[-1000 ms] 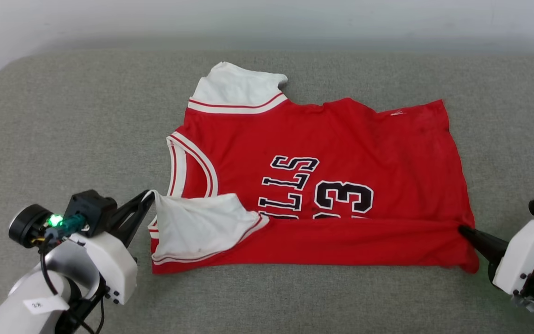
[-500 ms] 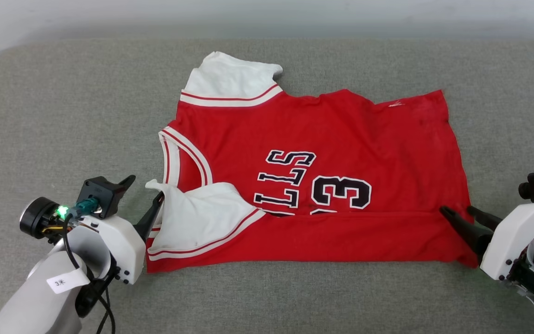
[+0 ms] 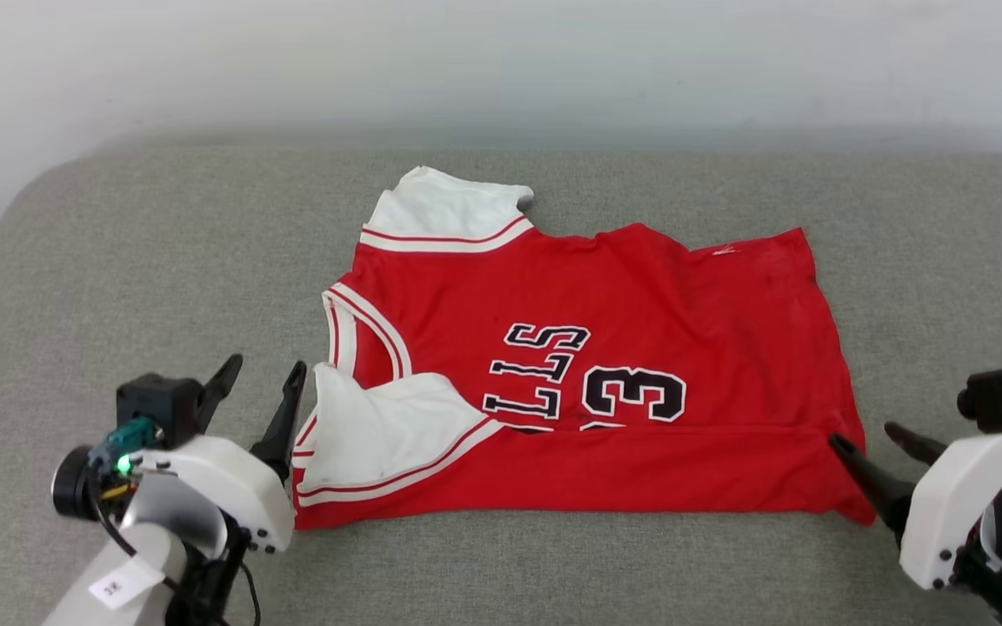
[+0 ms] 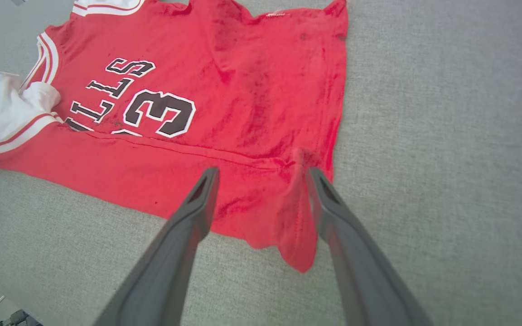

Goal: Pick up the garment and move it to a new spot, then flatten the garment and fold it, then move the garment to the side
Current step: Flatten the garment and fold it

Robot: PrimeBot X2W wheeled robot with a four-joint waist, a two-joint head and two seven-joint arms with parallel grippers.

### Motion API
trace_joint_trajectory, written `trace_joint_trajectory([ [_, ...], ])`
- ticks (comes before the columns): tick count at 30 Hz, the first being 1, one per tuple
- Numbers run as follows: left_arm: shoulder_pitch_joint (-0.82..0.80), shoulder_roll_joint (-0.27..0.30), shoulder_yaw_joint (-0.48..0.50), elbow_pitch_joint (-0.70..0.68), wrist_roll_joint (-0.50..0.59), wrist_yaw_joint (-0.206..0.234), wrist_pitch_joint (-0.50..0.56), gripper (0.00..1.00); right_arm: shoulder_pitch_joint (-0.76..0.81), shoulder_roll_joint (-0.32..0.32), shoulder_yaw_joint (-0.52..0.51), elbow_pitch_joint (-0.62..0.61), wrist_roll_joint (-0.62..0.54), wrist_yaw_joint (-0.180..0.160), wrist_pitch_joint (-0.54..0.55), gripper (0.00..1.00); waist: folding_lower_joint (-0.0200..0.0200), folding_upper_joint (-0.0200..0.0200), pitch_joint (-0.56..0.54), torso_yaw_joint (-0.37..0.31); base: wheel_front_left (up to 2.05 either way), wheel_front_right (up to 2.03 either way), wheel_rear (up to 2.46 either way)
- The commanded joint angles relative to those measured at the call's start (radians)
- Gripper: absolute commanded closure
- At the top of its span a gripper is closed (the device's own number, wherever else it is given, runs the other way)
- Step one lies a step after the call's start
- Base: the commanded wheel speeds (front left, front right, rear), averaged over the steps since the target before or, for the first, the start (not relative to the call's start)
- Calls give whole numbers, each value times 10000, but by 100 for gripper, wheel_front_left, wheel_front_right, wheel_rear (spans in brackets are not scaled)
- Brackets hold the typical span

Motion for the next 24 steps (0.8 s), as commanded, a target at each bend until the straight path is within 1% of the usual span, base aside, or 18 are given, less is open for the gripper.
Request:
trace_joint_trajectory([
  [1,399,-79,68,-270,-155,219,143,0,289,141,-133,-152,-212,-8,172,0,0,-1,-98,-32,0,0,0],
  [5,1206,-35,31,-1205,-381,805,786,0,806,471,-516,-605,-714,-8,767,0,0,-1,-115,-90,0,0,0],
  [8,1812,-7,-154,-1743,-665,1212,1712,0,1158,824,-853,-957,-1038,-8,1220,0,0,-1,15,-113,0,0,0],
  [10,1916,159,-200,-2056,-664,1427,2156,0,1296,1037,-1030,-1246,-1235,-8,1456,0,0,-1,145,-142,0,0,0],
  [14,2059,377,-352,-2286,-497,1766,2693,0,1391,1429,-1323,-1649,-1515,-8,1642,0,0,-1,416,-210,0,0,0],
  [18,1971,620,-429,-2273,-284,2099,3154,0,1361,1608,-1412,-1914,-1679,-8,1764,0,0,-1,662,-270,0,0,0],
  [24,1798,641,-463,-1999,-193,2329,3406,0,1174,1740,-1383,-2165,-1808,-8,1842,0,0,-1,989,-394,0,0,0],
])
